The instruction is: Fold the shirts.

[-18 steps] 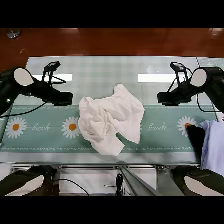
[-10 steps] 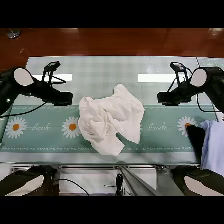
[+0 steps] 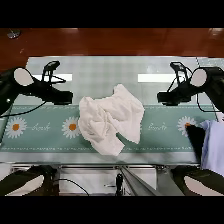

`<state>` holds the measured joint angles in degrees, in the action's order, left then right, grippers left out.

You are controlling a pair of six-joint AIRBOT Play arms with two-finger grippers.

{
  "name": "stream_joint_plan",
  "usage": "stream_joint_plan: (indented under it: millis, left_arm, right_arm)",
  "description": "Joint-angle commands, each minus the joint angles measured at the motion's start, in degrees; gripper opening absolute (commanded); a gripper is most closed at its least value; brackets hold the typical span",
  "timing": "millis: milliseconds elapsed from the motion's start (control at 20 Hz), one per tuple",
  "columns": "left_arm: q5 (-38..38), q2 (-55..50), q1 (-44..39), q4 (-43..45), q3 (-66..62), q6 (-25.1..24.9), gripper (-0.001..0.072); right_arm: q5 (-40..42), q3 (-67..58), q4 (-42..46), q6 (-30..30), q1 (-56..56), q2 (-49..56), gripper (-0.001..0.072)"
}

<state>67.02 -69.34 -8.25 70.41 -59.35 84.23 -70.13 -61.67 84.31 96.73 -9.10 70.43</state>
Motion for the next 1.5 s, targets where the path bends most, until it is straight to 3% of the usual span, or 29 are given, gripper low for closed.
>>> stream_joint_plan:
  millis: [0,100,150,200,250,500,650,850,1000,1150,1300,1450]
  left_arm:
    - [-4.09,-0.11,0.02,-0.09,-0.02,-0.02,0.003]
    - [-6.12,-0.68,0.02,-0.11,-0.04,0.0,0.0032]
    - [-6.36,-1.11,0.02,-0.11,-0.04,0.02,0.0129]
    - [-6.38,-1.66,0.0,-0.13,-0.04,0.11,0.0502]
    - [-6.34,-2.08,0.02,-0.13,-0.09,2.32,0.0707]
    - [3.32,-0.55,3.96,-0.44,-1.6,1.6,0.0705]
    - [4.17,4.26,6.67,-11.28,9.55,-5.03,0.0705]
    - [2.56,11.21,10.88,-30.27,28.26,-17.57,0.0705]
    - [-3.37,10.6,10.71,-43.87,34.95,-25.99,0.0705]
    - [-10.32,6.19,6.01,-51.08,35.1,-27.8,0.0704]
    - [-19.21,0.11,-0.39,-52.96,31.91,-28.48,0.0704]
    - [-20.31,-5.29,-3.02,-52.96,25.83,-28.37,0.0694]
  right_arm:
    - [-0.35,-0.04,0.26,-0.39,0.0,0.0,0.002]
    - [0.5,0.13,0.24,-0.48,0.0,0.0,0.002]
    - [1.49,0.57,0.26,-0.37,0.0,0.0,0.0024]
    - [2.78,1.11,0.33,0.09,0.0,0.07,0.0206]
    - [3.43,1.42,0.81,0.07,0.0,0.24,0.0614]
    - [3.21,3.3,8.55,0.9,7.96,-3.19,0.062]
    - [10.49,13.68,-2.01,-0.94,20.52,-10.16,0.0619]
    - [13.2,30.05,-23.47,-14.69,31.67,-17.86,0.0617]
    - [13.46,34.45,-30.18,-18.8,29.94,-18.1,0.0617]
    - [15.15,34.58,-30.25,-18.51,23.69,-18.1,0.0617]
    - [17.46,34.58,-30.25,-16.0,18.29,-18.1,0.0617]
    - [17.68,34.58,-30.27,-14.99,14.1,-18.08,0.0617]
